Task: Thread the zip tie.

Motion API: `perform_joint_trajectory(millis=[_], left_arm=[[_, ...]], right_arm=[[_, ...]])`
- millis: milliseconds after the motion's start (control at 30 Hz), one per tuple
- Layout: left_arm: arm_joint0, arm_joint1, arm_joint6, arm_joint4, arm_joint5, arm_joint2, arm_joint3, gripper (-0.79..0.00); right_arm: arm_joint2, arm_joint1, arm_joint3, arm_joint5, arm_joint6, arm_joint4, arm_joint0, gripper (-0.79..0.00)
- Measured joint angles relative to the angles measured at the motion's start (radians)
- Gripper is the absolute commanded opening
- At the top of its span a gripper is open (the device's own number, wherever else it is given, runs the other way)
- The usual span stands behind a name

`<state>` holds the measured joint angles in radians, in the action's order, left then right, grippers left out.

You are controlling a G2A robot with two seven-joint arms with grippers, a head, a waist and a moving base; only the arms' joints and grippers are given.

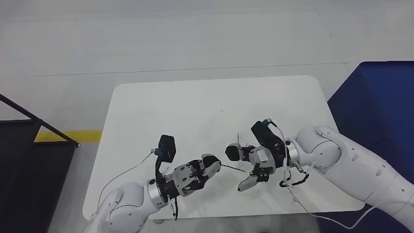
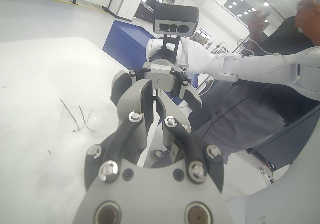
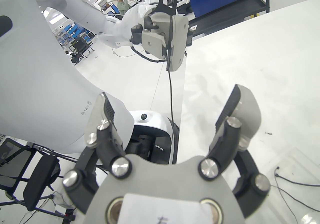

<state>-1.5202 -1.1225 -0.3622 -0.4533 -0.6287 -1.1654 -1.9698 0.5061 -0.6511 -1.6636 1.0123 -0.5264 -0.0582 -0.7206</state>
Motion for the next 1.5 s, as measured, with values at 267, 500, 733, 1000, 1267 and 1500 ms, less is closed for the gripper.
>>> perform_joint_trajectory(millis=[267, 500, 733, 1000, 1267, 1500], left_arm=[[0.010, -0.001, 0.003, 0.019, -0.009, 0.019, 0.018, -0.785], [0.017, 0.000, 0.017, 0.008, -0.001, 0.017, 0.013, -0.785], [0.013, 0.000, 0.019, 0.002, -0.001, 0.025, 0.011, -0.785], [0.015, 0.002, 0.017, -0.001, -0.008, 0.033, 0.008, -0.785], [0.011, 0.004, 0.017, 0.002, -0.008, 0.030, 0.003, 0.000], [-0.006, 0.007, 0.047, -0.008, -0.039, 0.015, -0.011, 0.000]], right_arm=[[0.036, -0.005, -0.012, 0.000, -0.036, -0.035, -0.028, -0.785], [0.068, -0.011, -0.013, 0.000, -0.094, -0.070, -0.045, -0.785], [0.101, -0.021, -0.013, 0.000, -0.141, -0.094, -0.064, -0.785], [0.141, -0.034, -0.006, 0.000, -0.189, -0.117, -0.090, -0.785], [0.177, -0.048, 0.002, 0.000, -0.247, -0.147, -0.109, -0.785], [0.231, -0.053, 0.053, 0.000, -0.275, -0.193, -0.125, -0.785]])
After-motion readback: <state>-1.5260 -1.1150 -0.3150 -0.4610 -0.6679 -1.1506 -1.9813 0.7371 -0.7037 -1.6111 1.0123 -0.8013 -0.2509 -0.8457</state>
